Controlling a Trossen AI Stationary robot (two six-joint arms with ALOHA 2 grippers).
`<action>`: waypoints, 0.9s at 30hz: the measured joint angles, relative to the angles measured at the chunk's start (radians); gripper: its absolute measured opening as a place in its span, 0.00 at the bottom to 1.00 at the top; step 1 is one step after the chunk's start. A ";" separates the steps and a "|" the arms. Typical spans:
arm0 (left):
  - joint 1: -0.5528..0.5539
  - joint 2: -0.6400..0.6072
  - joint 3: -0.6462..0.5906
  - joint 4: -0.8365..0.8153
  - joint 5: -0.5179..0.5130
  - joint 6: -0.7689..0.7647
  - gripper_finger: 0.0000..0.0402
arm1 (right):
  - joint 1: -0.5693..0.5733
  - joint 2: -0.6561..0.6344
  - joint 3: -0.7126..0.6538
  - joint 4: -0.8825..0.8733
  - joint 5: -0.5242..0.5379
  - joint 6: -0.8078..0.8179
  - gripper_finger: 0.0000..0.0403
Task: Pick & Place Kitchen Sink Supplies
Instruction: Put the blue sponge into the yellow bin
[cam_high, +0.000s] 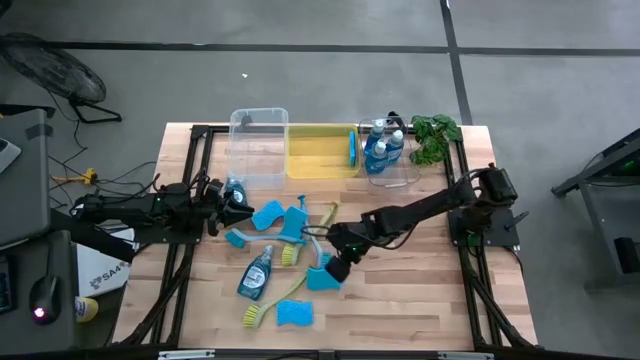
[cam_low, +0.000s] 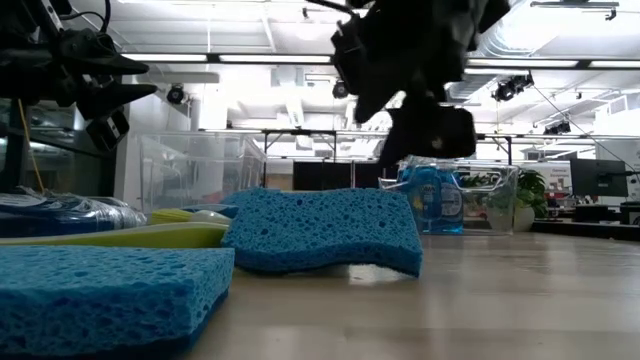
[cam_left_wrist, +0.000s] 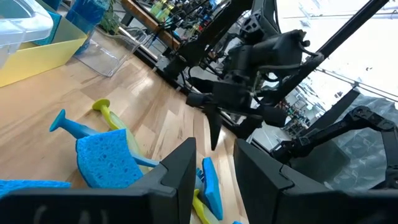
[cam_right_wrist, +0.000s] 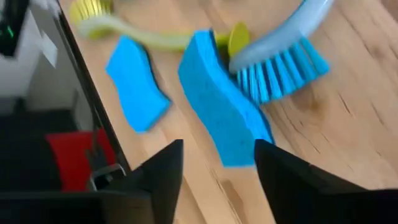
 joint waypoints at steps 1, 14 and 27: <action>0.000 0.000 0.000 0.000 0.000 0.000 0.26 | 0.003 -0.003 0.000 -0.013 -0.005 -0.020 0.51; 0.000 0.000 0.000 0.000 0.000 0.000 0.26 | -0.015 -0.004 0.000 -0.050 -0.076 -0.378 0.63; 0.000 0.000 0.000 0.000 0.000 0.000 0.26 | -0.014 0.036 -0.002 -0.054 -0.078 -0.607 0.63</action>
